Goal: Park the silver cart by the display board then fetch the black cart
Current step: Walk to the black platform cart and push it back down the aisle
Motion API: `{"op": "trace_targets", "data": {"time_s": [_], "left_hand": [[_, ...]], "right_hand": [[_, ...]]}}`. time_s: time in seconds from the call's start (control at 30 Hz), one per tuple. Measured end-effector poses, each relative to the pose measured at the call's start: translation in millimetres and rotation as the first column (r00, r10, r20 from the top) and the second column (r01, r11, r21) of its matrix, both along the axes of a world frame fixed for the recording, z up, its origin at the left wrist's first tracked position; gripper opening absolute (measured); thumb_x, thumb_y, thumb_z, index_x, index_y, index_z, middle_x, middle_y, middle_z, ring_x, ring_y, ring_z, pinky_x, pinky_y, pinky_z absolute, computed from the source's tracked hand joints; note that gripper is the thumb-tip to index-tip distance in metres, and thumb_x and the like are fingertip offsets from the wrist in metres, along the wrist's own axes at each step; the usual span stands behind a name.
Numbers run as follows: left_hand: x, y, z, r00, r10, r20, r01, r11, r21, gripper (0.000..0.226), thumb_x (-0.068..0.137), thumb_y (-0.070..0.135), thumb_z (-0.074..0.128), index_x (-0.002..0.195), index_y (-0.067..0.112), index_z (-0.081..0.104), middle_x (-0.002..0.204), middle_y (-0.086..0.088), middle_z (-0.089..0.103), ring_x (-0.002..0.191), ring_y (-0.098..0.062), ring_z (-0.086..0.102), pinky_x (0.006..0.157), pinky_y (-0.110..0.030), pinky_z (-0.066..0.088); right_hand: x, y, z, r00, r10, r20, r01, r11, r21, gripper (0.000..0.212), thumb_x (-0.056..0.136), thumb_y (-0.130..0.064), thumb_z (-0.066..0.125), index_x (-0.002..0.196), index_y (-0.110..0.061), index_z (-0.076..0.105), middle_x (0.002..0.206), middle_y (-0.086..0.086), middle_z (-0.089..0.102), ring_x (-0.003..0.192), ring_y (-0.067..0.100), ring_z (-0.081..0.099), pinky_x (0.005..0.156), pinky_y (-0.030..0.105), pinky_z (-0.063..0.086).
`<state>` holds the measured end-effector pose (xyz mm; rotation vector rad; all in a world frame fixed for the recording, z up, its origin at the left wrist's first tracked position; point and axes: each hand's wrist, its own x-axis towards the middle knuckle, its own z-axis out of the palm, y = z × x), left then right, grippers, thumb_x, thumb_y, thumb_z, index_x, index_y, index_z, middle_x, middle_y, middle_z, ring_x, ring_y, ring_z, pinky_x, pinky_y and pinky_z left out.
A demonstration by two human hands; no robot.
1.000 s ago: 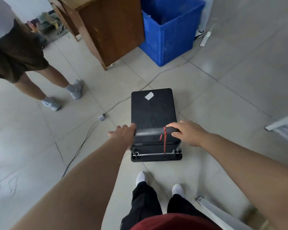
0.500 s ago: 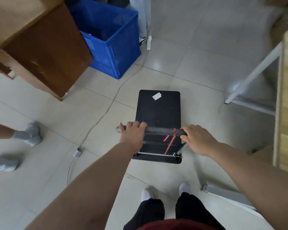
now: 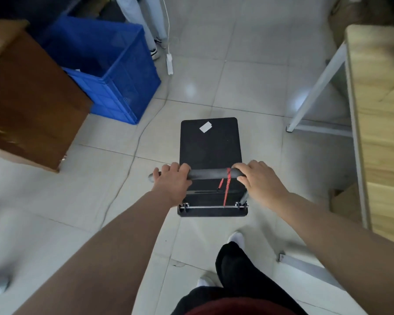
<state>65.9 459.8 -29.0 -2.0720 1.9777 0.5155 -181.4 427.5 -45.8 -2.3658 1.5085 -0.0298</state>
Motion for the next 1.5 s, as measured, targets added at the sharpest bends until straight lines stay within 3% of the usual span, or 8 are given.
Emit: {"op": "trace_targets", "data": {"time_s": [0.23,0.53,0.8,1.03,1.17,1.27,1.4,1.5], "left_hand": [[4,-57,3,0.993,0.017,0.115,-0.026,0.997,0.075,0.03,0.096,0.029,0.045,0.123,0.02,0.036,0.125,-0.008,0.045,0.116,-0.031,0.042,0.107,-0.053,0.027],[-4,-136,2,0.991,-0.003,0.136,-0.01,0.996,0.091,0.031,0.096,0.031,0.048,0.12,0.017,0.035,0.123,-0.01,0.043,0.114,-0.032,0.043,0.108,-0.057,0.027],[10,-231,-2,0.989,-0.073,0.129,0.07,0.997,0.029,0.033,0.095,0.03,0.048,0.121,0.017,0.034,0.123,-0.011,0.042,0.113,-0.033,0.042,0.108,-0.058,0.027],[23,-349,-5,0.971,-0.211,0.111,0.21,0.977,0.019,0.038,0.093,0.027,0.05,0.126,0.019,0.032,0.125,-0.012,0.04,0.116,-0.033,0.039,0.108,-0.059,0.025],[8,-407,-8,0.957,-0.271,0.105,0.274,0.961,-0.02,0.046,0.091,0.02,0.053,0.131,0.021,0.031,0.128,-0.011,0.038,0.118,-0.033,0.037,0.109,-0.059,0.023],[-9,-441,-12,0.947,-0.316,0.057,0.32,0.943,-0.088,0.053,0.09,0.018,0.055,0.135,0.026,0.028,0.134,-0.008,0.035,0.124,-0.031,0.034,0.109,-0.061,0.022],[-23,-465,-20,0.884,-0.467,0.008,0.454,0.854,-0.255,0.079,0.087,0.023,0.06,0.145,0.037,0.009,0.143,-0.002,0.026,0.133,-0.025,0.024,0.11,-0.065,0.017],[-36,-494,-18,0.883,-0.47,0.003,0.462,0.867,-0.186,0.088,0.087,0.024,0.061,0.145,0.04,-0.003,0.147,-0.002,0.022,0.137,-0.025,0.018,0.112,-0.066,0.01]], "right_hand": [[8,-54,-4,0.999,0.05,-0.013,-0.051,0.998,-0.048,0.033,0.095,-0.036,0.044,0.125,-0.023,0.048,0.097,0.005,0.06,0.086,0.027,0.055,0.073,0.035,0.042],[7,-127,-1,0.999,-0.035,-0.028,0.034,0.999,-0.032,0.035,0.097,-0.033,0.041,0.132,-0.025,0.044,0.105,0.007,0.057,0.099,0.029,0.052,0.088,0.04,0.04],[24,-211,-2,0.988,-0.122,-0.092,0.118,0.992,-0.045,0.031,0.096,-0.029,0.043,0.127,-0.025,0.043,0.104,0.006,0.055,0.098,0.028,0.051,0.088,0.039,0.041],[36,-292,2,0.963,-0.227,-0.148,0.225,0.974,-0.031,0.037,0.099,-0.026,0.037,0.135,-0.031,0.034,0.106,0.006,0.055,0.1,0.027,0.05,0.088,0.04,0.042],[27,-332,11,0.934,-0.297,-0.198,0.307,0.951,0.022,0.04,0.099,-0.02,0.036,0.136,-0.03,0.031,0.109,0.009,0.052,0.102,0.028,0.049,0.088,0.04,0.043],[18,-363,16,0.899,-0.36,-0.248,0.38,0.924,0.035,0.053,0.089,-0.004,0.045,0.135,-0.025,0.031,0.117,0.01,0.047,0.107,0.029,0.046,0.092,0.043,0.045],[-6,-399,10,0.876,-0.408,-0.258,0.423,0.906,0.004,0.063,0.082,0.002,0.047,0.136,-0.026,0.029,0.125,0.008,0.046,0.115,0.03,0.043,0.101,0.045,0.041],[-30,-431,3,0.89,-0.392,-0.235,0.397,0.917,-0.027,0.064,0.084,-0.002,0.048,0.137,-0.031,0.027,0.124,0.004,0.047,0.115,0.028,0.044,0.098,0.043,0.04]]}}
